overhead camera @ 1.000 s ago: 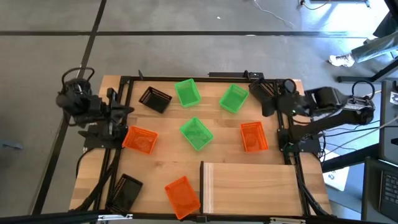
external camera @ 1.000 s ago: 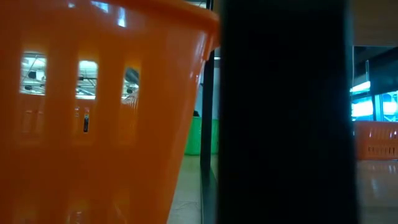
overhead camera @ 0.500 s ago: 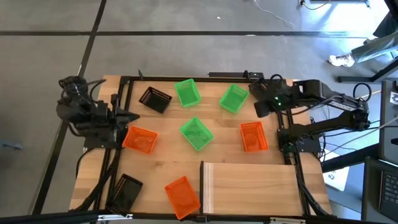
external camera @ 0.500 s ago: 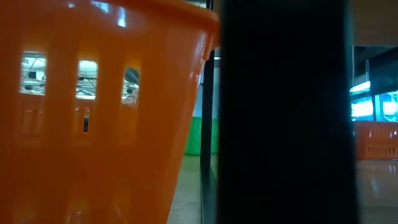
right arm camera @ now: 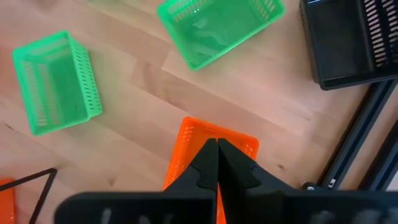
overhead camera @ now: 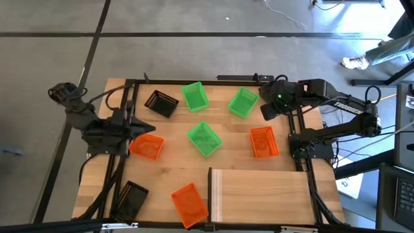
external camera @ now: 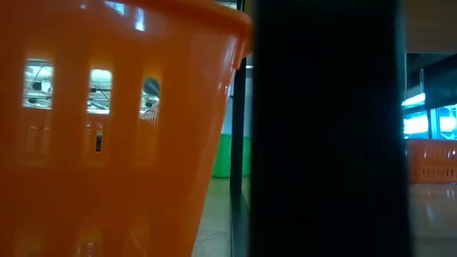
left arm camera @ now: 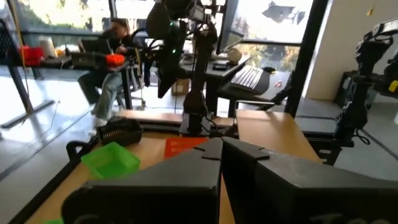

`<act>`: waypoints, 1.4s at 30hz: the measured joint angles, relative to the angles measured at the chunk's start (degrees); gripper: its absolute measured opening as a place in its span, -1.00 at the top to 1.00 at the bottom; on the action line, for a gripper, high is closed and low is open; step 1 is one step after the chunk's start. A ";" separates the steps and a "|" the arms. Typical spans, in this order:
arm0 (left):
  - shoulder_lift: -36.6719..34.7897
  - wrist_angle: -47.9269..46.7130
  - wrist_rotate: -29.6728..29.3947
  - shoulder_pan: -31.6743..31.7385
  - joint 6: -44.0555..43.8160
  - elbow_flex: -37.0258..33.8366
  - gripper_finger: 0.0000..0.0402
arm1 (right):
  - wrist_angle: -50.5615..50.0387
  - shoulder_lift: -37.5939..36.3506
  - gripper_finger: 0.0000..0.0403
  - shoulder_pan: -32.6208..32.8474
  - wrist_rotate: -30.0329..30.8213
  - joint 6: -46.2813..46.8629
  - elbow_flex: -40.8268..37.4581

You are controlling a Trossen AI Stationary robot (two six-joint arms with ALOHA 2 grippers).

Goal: Stack baskets on shelf by color
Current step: Put the top right orange bin on the shelf

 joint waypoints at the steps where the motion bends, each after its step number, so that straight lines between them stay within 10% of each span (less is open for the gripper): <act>1: 1.36 -2.65 1.11 1.62 -1.78 1.94 1.00 | 0.19 0.01 1.00 -0.10 0.02 -0.40 0.00; 15: 11.47 -18.46 30.31 30.39 -20.36 12.49 1.00 | -0.17 0.55 1.00 -0.28 -9.09 -9.12 0.00; 31: 11.22 -18.30 39.97 43.86 -24.19 12.61 1.00 | -0.36 7.68 0.55 -1.74 -11.54 -16.80 0.00; 42: 11.22 -18.30 40.17 44.50 -24.14 12.61 1.00 | -1.85 16.50 0.45 -2.10 -12.99 -45.37 -2.51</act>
